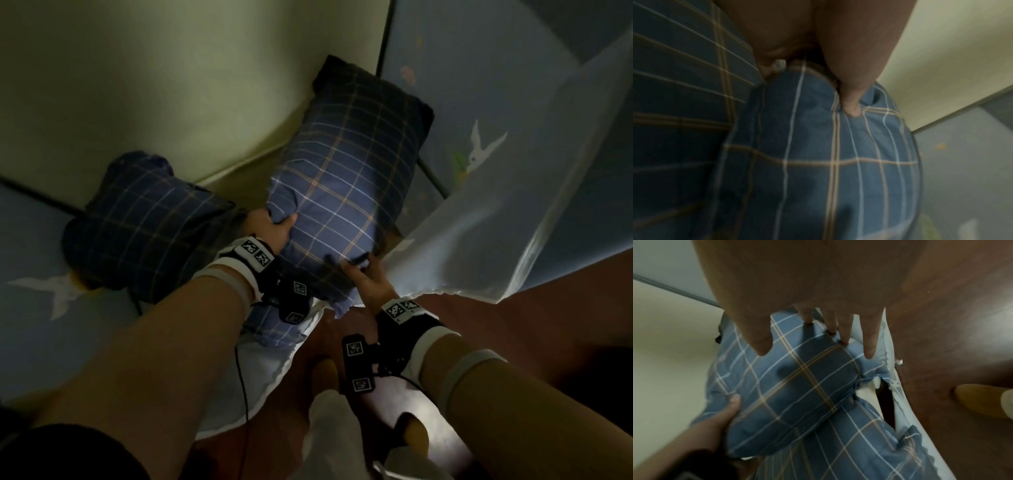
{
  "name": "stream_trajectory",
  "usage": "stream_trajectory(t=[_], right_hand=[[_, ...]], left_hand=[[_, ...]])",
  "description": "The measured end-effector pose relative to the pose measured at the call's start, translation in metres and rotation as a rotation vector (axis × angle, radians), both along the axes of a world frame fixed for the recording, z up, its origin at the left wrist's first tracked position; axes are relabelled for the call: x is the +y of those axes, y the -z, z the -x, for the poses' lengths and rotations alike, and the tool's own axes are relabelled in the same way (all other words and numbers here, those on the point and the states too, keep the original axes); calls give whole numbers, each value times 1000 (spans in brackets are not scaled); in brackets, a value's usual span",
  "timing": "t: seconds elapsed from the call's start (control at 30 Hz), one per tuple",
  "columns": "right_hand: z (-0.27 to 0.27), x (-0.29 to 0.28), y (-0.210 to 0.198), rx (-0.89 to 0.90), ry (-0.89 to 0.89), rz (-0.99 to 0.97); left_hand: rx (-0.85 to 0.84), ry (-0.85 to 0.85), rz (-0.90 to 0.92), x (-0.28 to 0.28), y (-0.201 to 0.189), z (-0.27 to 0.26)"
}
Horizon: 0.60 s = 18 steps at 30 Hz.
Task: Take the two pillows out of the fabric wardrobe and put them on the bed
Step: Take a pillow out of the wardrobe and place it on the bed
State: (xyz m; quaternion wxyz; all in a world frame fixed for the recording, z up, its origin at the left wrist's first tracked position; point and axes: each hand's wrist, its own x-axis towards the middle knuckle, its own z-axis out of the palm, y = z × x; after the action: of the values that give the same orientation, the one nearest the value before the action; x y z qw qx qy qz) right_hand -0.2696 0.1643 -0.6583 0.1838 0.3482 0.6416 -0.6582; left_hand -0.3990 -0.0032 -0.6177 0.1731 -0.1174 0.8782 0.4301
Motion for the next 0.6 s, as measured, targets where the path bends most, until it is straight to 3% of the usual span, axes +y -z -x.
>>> stream_trajectory(t=[0.33,0.5,0.6], right_hand=[[0,44,-97,19,116,75],[-12,69,-129,224,-129,-10],[-37,82,-169,296,-238,15]], left_hand=[[200,-305,-274,7,-112,-48],[265,-492,-286,19,-164,-111],[330,-575,-247,29,-193,-164]])
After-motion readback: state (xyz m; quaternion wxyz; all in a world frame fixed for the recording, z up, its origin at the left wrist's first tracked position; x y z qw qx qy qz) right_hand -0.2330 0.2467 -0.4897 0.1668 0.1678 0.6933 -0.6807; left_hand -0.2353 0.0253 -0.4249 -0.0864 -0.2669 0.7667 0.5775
